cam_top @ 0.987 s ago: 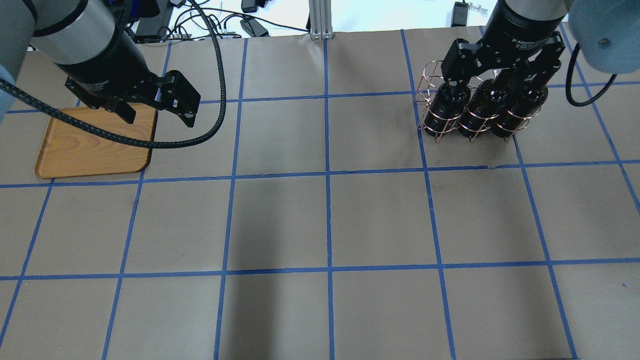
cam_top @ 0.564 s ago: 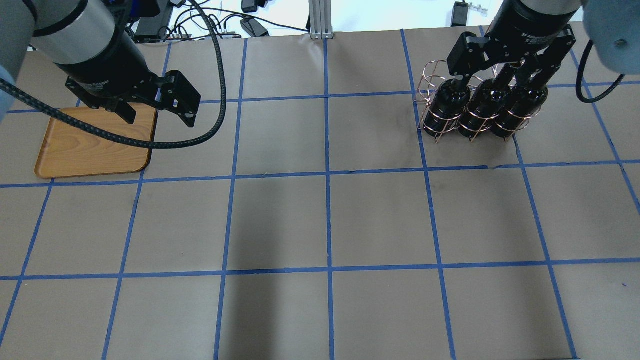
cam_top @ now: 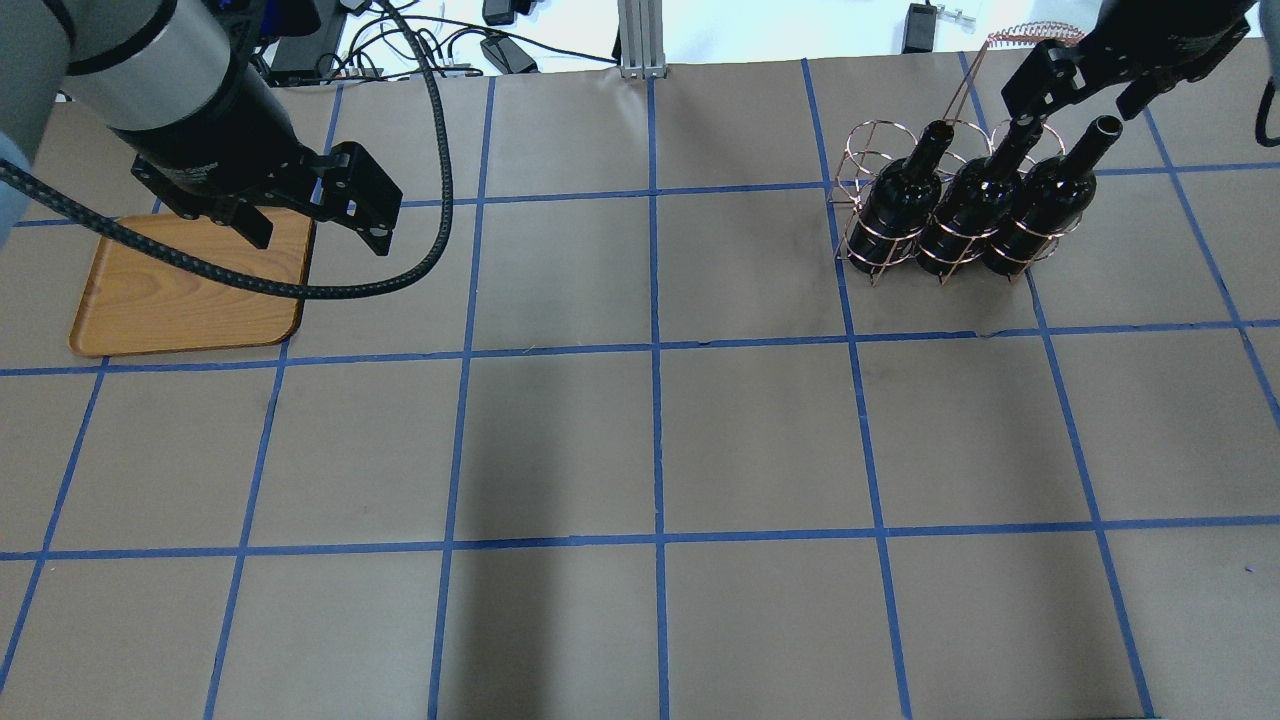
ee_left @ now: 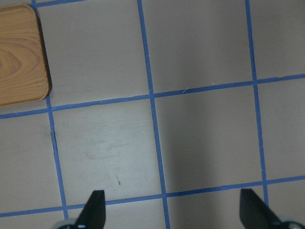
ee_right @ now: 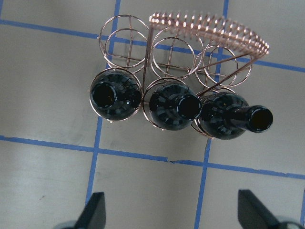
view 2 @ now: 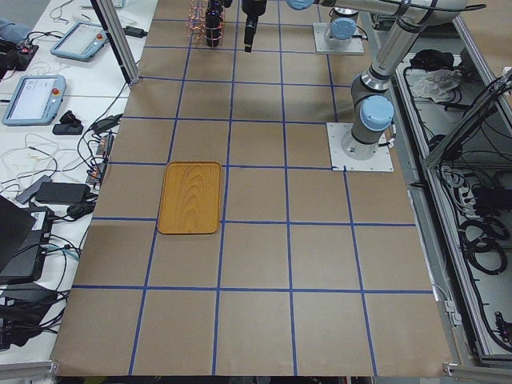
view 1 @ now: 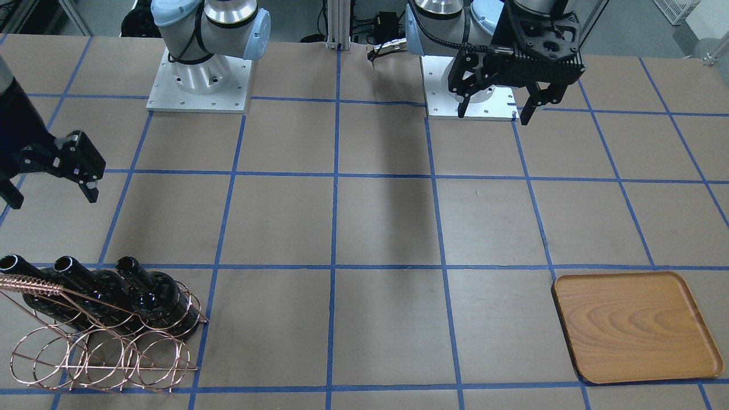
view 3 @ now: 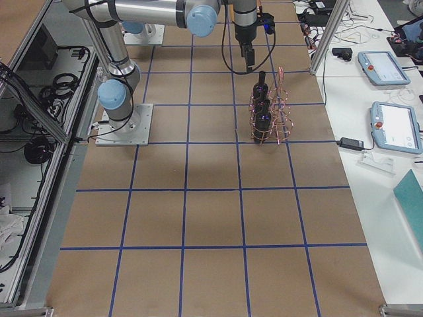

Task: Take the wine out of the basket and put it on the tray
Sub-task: 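Lower the right gripper onto the neck of the nearest dark wine bottle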

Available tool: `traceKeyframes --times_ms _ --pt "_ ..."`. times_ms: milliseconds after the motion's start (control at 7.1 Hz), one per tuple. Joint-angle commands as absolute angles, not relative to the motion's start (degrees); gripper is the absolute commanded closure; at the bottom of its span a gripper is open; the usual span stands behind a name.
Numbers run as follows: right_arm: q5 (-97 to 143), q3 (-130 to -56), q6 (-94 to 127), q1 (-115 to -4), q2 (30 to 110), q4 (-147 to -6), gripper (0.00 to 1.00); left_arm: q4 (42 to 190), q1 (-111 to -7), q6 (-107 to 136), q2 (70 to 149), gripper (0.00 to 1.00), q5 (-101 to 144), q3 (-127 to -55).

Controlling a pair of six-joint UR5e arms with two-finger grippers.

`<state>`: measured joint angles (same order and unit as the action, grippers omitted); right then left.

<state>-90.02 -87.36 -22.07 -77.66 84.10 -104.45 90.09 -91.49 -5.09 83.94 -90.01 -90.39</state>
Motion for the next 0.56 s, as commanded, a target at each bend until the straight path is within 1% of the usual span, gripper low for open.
traceKeyframes --times_ms 0,423 --pt "-89.9 -87.5 -24.3 -77.2 79.4 -109.8 0.14 90.1 -91.5 -5.1 83.9 0.0 -90.0 -90.4" --pt "-89.8 -87.7 -23.9 -77.2 76.6 -112.1 0.15 90.1 -91.4 -5.2 83.8 0.0 -90.0 -90.4"
